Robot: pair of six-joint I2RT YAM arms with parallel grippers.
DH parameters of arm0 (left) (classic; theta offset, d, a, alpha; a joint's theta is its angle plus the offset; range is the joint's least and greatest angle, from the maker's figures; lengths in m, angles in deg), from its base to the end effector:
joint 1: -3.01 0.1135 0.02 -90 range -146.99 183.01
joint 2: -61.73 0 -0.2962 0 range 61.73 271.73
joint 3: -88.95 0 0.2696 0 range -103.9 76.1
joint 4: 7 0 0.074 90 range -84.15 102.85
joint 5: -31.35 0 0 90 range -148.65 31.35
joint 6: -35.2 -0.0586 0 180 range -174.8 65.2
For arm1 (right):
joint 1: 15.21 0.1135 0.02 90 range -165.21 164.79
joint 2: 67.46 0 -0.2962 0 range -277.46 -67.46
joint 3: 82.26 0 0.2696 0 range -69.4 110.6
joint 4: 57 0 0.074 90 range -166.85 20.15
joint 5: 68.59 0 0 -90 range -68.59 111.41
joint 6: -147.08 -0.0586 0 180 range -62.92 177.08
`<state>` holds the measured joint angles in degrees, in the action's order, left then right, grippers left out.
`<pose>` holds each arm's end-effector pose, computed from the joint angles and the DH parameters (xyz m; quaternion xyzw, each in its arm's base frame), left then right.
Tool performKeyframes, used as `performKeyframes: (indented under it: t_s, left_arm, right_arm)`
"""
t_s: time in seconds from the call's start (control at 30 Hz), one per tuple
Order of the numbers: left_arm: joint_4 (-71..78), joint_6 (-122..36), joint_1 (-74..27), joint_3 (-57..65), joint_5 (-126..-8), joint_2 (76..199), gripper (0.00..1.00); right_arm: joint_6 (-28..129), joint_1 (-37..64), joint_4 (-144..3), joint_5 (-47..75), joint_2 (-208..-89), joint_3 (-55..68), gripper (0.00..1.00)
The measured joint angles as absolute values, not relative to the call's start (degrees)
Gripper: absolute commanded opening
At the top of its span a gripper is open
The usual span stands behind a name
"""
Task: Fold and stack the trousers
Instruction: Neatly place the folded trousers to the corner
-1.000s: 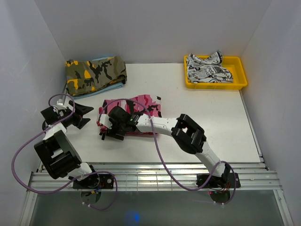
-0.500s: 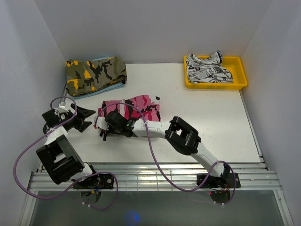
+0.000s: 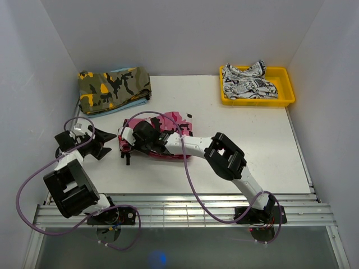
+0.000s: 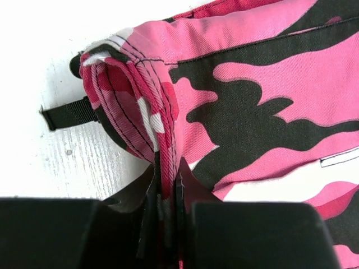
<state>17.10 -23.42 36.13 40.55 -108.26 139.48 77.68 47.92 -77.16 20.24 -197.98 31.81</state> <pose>0.2412 0.1040 0.1809 -0.3487 0.7992 -0.3940 0.2907 0.2599 0.5156 0.1832 -0.5996 0.6622 0.1714 0.4153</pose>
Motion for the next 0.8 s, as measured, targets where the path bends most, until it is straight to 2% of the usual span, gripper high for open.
performKeyframes:
  t_s: [0.3, 0.8]
  left_arm:
    - [10.87, -18.46, 33.12, 43.91, -107.29, 144.12, 0.98]
    - [2.11, -10.64, 20.75, 43.89, -106.35, 151.66, 0.98]
  right_arm:
    - [74.60, 46.78, -77.16, 16.85, -197.89, 31.68, 0.08]
    - [70.49, 45.87, -77.40, 11.87, -197.58, 31.70, 0.08]
